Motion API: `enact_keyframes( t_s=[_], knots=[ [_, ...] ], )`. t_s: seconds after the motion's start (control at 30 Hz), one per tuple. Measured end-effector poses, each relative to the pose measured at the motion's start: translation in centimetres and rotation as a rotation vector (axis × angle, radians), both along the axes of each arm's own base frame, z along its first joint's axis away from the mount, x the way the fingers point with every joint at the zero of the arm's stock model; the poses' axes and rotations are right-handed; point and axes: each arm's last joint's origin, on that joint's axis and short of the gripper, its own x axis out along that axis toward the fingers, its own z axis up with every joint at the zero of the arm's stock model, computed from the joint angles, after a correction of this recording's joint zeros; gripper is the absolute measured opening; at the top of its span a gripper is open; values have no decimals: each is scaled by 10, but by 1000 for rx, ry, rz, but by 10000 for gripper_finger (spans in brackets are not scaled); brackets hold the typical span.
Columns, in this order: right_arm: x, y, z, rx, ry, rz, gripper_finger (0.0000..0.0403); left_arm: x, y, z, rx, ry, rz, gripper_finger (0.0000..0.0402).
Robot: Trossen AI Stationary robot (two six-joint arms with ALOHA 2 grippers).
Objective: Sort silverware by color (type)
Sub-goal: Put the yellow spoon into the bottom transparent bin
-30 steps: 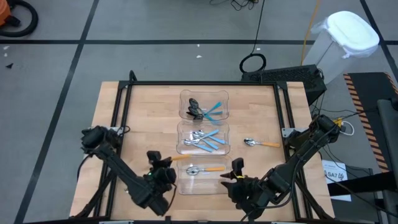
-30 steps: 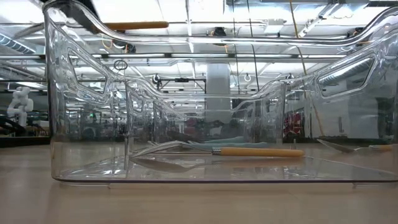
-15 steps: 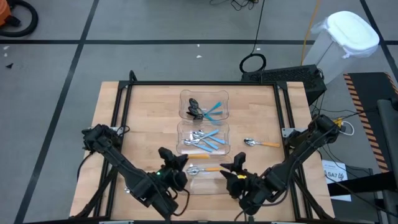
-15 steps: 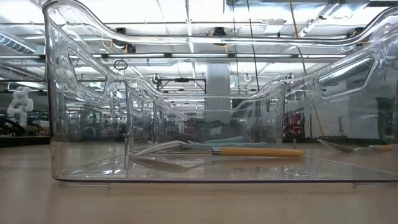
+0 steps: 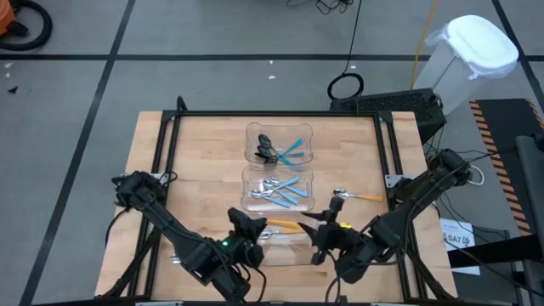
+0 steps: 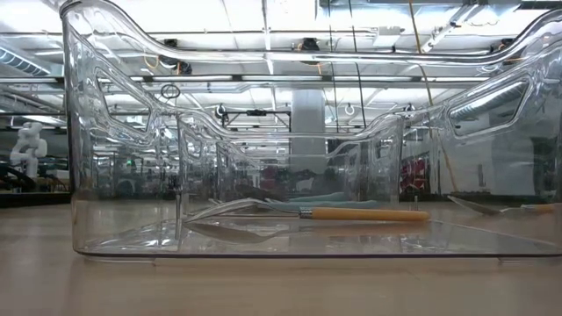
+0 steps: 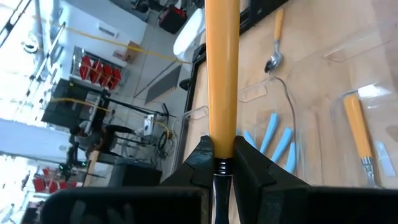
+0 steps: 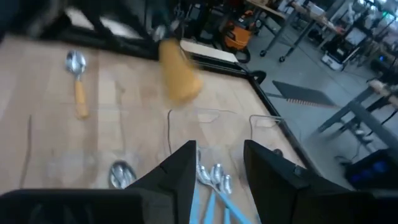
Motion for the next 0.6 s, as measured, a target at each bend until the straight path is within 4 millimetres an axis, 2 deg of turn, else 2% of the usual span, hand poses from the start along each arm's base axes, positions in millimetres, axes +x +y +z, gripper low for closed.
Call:
enact_keyframes(
  t_s=[0.23,0.6],
  knots=[
    [1,3,2,58,-48,-9,130,15,-12,-16,91,49,-59,28],
    [0,8,1,90,-23,39,130,18,-9,-15,138,7,-20,28]
  ],
)
